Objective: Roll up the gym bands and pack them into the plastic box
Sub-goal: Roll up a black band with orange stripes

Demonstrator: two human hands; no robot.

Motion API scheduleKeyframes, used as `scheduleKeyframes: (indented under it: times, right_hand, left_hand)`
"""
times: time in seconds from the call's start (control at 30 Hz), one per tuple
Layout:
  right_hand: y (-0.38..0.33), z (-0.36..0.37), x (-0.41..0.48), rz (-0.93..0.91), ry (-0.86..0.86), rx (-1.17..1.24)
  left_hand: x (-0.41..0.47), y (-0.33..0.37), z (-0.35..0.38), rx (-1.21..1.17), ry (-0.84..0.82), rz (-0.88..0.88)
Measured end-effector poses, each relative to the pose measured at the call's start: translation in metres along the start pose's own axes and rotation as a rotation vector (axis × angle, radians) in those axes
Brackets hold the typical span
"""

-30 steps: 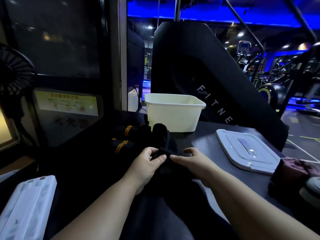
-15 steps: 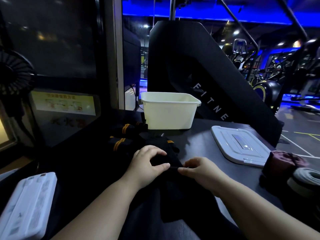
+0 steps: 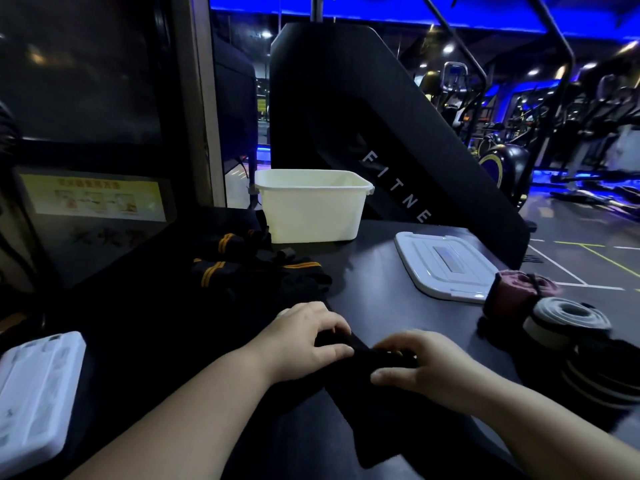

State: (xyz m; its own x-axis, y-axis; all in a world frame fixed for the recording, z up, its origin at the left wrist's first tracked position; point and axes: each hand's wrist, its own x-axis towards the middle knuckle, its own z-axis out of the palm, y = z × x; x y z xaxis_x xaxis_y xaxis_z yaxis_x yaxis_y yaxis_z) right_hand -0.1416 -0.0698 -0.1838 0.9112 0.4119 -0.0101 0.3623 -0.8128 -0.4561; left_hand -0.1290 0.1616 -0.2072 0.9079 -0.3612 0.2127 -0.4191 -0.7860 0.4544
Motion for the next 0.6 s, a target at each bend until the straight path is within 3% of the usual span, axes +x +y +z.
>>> scheduleKeyframes:
  times: [0.13, 0.37, 0.6]
  right_hand:
    - [0.006, -0.002, -0.01, 0.041, 0.098, -0.023]
    - [0.032, -0.017, -0.011, 0.271, 0.366, 0.176]
    - [0.043, -0.018, -0.012, 0.295, 0.447, 0.376]
  left_hand:
    - [-0.005, 0.004, 0.001, -0.001, -0.064, -0.033]
    - [-0.016, 0.014, -0.009, -0.014, -0.26, -0.015]
    - [-0.014, 0.016, -0.006, -0.038, -0.207, 0.053]
